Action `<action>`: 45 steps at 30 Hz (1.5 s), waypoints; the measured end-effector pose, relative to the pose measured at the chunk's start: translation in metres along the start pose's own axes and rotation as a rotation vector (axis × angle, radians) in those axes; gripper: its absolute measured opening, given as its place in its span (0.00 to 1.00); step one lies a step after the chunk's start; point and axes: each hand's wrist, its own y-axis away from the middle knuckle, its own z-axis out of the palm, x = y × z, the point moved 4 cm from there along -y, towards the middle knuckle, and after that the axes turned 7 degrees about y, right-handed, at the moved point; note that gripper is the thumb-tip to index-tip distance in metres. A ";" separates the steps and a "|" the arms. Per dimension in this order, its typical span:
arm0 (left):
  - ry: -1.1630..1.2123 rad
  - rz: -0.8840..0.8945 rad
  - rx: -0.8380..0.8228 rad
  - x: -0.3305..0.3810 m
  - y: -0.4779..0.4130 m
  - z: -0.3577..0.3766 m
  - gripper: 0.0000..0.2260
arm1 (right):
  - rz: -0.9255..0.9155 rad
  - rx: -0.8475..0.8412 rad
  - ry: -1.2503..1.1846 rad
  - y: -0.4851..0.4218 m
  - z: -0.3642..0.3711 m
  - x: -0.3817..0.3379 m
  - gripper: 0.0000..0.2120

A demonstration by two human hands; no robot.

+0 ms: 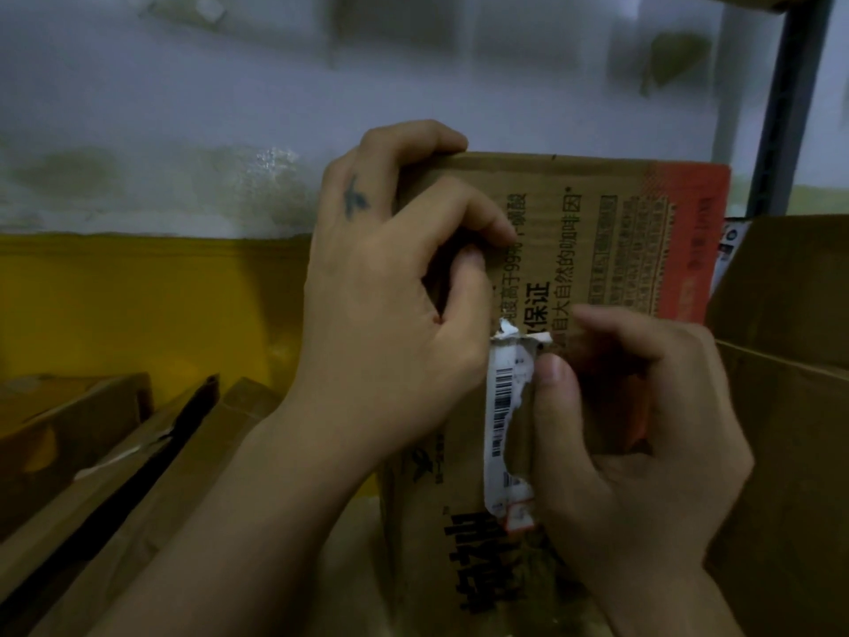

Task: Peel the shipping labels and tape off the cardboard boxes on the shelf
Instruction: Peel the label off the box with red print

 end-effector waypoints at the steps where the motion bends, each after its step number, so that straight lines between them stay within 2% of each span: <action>1: 0.000 -0.001 -0.001 0.000 0.000 0.000 0.06 | 0.017 -0.006 0.000 0.000 0.001 0.001 0.13; 3: -0.001 0.002 -0.005 0.001 0.000 -0.001 0.06 | 0.016 -0.052 0.022 0.000 0.006 0.000 0.18; 5: -0.005 0.004 -0.012 0.001 0.000 -0.002 0.06 | -0.021 -0.085 0.066 0.000 0.011 -0.001 0.19; 14: -0.016 0.001 -0.020 0.001 0.000 -0.002 0.06 | -0.132 0.053 0.051 -0.003 0.015 0.001 0.05; 24: -0.005 0.005 -0.019 0.000 -0.001 -0.001 0.06 | -0.131 0.035 0.047 0.000 0.020 0.004 0.08; 32: -0.003 0.013 -0.022 -0.002 -0.002 -0.002 0.06 | -0.112 -0.040 -0.012 0.002 0.011 0.004 0.04; 37: -0.011 0.010 -0.034 -0.002 -0.001 -0.002 0.05 | -0.109 -0.060 0.045 0.002 0.013 0.002 0.13; 45: -0.006 0.027 -0.018 -0.002 -0.001 -0.001 0.05 | -0.126 0.035 0.030 -0.003 0.016 0.000 0.05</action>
